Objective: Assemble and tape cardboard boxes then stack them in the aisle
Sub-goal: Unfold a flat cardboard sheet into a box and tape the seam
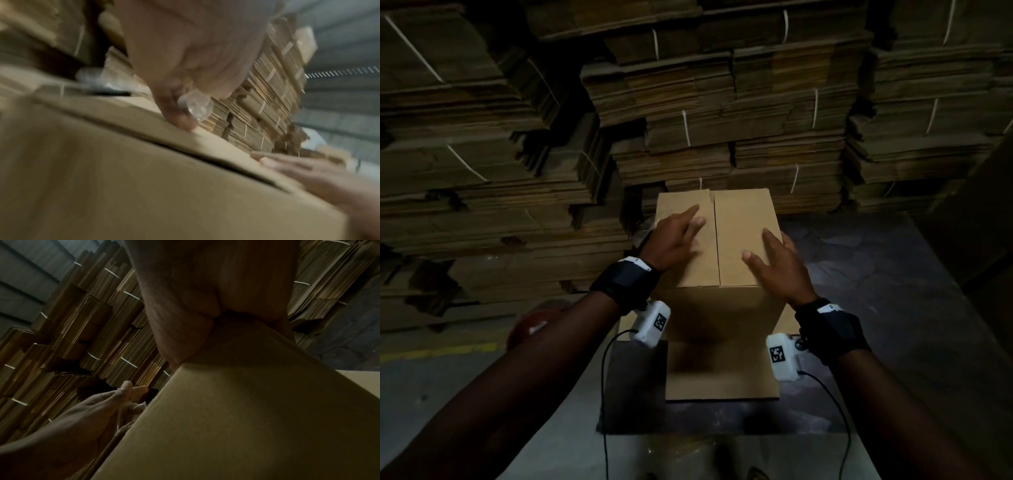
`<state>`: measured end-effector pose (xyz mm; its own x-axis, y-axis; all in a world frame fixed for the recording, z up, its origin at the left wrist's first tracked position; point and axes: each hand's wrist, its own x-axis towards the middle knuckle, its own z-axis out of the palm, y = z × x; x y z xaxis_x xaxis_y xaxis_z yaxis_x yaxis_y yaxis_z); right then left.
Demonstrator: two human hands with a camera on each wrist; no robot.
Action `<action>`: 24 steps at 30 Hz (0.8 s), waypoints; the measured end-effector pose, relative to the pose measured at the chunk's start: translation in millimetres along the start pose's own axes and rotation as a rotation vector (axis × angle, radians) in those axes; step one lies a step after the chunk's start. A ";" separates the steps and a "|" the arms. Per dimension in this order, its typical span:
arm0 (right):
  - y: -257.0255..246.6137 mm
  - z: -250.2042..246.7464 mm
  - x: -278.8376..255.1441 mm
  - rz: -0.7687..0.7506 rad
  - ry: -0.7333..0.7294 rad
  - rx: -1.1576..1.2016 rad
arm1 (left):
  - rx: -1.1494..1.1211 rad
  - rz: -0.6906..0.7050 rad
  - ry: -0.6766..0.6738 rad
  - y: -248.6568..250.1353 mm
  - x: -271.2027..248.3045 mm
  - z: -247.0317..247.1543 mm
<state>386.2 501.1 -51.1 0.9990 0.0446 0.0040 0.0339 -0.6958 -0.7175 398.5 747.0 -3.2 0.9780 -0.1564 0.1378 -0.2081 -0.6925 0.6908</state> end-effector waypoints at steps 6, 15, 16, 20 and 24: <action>1.1 -0.9 -1.7 -0.005 0.009 0.008 | -0.019 -0.044 0.071 -3.7 16.8 -3.0; -2.2 2.9 -4.0 0.033 0.068 0.026 | -0.017 -0.181 0.146 -27.9 39.4 -8.4; -2.6 3.5 -4.1 0.035 0.069 0.022 | 0.003 -0.185 0.157 -33.9 39.8 -9.3; -3.5 3.1 -4.9 0.047 0.074 0.002 | 0.384 -0.232 0.041 -42.1 39.3 -9.2; -3.1 3.9 -5.5 0.042 0.079 -0.005 | 0.356 -0.122 -0.060 -34.3 38.7 -13.9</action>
<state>380.5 505.8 -51.7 0.9987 -0.0409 0.0293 -0.0076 -0.6991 -0.7150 443.6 774.4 -11.7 0.9956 -0.0915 0.0209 -0.0920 -0.9081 0.4085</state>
